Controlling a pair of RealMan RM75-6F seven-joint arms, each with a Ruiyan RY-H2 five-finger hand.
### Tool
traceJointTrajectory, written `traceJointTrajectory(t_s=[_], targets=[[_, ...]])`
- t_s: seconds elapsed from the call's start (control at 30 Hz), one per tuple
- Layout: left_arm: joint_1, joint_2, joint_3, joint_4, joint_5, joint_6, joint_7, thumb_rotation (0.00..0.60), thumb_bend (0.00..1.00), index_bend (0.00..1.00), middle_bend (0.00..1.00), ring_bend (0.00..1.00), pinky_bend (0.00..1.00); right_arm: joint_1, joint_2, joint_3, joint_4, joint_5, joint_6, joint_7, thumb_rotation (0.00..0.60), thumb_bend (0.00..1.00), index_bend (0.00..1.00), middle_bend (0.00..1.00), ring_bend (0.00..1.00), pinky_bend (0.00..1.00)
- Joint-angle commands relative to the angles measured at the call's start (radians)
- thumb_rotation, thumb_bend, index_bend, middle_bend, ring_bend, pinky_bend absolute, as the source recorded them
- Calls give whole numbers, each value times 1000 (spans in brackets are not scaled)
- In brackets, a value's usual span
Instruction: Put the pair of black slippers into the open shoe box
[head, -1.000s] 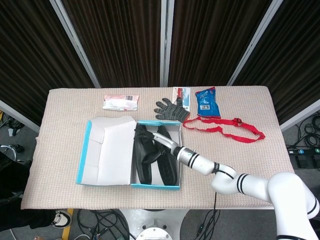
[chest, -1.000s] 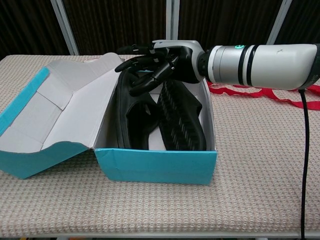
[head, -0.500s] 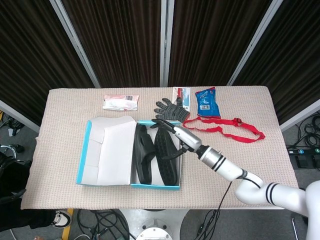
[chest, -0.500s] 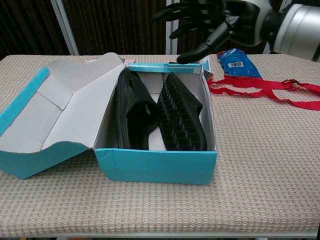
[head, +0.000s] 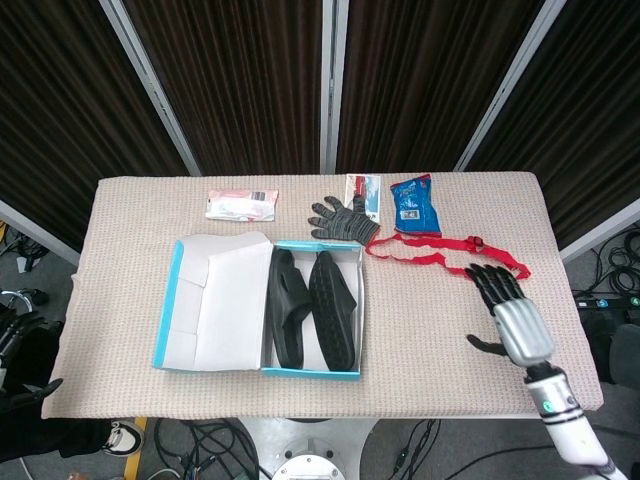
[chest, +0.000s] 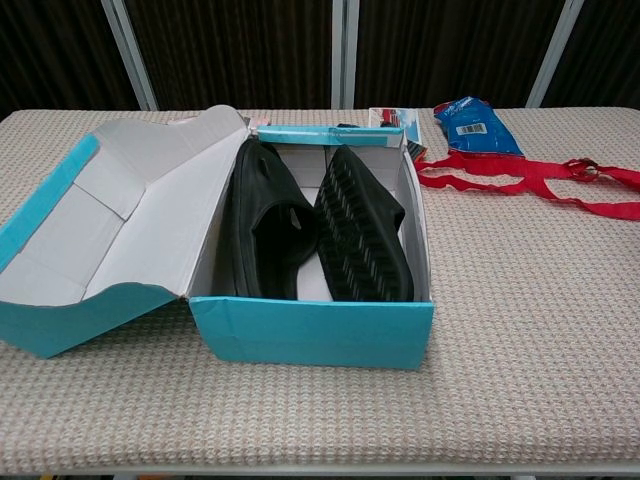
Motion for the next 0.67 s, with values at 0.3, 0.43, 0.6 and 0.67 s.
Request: traceJointTrajectory(t_s=[0.3, 0.43, 0.6, 0.67], targets=[[-15, -26, 10, 18, -1, -38, 14, 600, 98, 175, 126, 30, 100, -201, -67, -39, 146, 6, 129, -89, 600, 0, 0, 9, 0, 0], [-20, -34, 9, 24, 2, -40, 30, 600, 98, 175, 126, 30, 100, -225, -81, -20, 173, 10, 126, -81, 600, 0, 0, 9, 0, 0], [-25, -38, 6, 22, 0, -40, 42, 600, 98, 175, 126, 30, 100, -233, -81, -2, 184, 15, 97, -67, 600, 0, 0, 8, 0, 0], [-26, -39, 4, 20, -2, -41, 48, 600, 98, 175, 126, 30, 100, -236, -80, 6, 186, 11, 90, -64, 600, 0, 0, 8, 0, 0]])
